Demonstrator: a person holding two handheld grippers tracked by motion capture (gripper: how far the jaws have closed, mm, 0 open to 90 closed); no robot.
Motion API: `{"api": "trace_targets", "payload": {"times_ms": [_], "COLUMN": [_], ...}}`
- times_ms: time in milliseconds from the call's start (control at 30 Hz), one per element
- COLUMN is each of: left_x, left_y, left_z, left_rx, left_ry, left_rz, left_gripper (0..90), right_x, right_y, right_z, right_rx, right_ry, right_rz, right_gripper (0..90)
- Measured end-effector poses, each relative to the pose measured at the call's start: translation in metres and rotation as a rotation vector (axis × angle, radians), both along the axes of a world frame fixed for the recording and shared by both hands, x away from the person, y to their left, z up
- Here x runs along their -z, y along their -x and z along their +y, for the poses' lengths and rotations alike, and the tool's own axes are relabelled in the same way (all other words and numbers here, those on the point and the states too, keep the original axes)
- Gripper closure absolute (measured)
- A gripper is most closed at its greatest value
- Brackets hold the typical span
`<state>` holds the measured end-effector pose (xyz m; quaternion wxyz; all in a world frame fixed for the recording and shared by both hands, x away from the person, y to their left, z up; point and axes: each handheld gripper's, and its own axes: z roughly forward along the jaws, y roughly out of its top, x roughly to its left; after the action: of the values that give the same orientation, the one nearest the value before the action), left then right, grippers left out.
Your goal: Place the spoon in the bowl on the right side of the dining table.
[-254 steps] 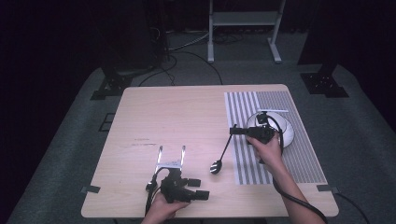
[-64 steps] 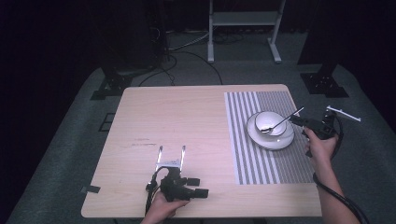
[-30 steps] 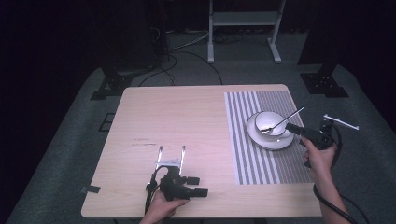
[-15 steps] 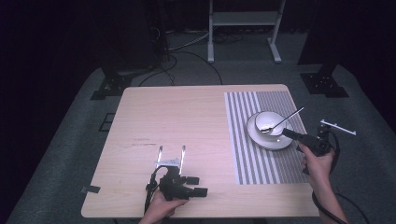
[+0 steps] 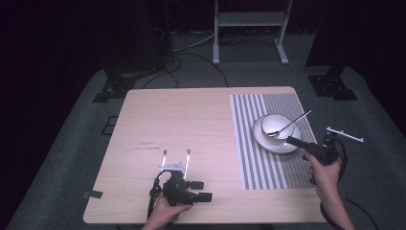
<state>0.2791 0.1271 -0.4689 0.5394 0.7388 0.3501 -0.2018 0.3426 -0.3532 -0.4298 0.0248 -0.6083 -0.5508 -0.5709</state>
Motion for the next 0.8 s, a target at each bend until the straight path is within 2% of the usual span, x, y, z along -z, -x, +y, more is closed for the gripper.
{"api": "trace_targets", "payload": {"times_ms": [200,800], "left_x": [-0.001,-0.002], "left_y": [0.0,0.0], "left_z": [0.001,0.003], "left_rx": [-0.004,-0.01], "left_ry": [-0.001,0.0], "left_rz": [-0.003,-0.011], "left_gripper": [6.9,6.9], "right_x": [0.0,0.002], "right_y": [0.006,0.021], "right_z": [0.006,0.03], "right_rx": [-0.013,-0.083], "right_ry": [-0.004,0.035], "right_rz": [-0.009,-0.029], "right_gripper": [57.9,57.0]}}
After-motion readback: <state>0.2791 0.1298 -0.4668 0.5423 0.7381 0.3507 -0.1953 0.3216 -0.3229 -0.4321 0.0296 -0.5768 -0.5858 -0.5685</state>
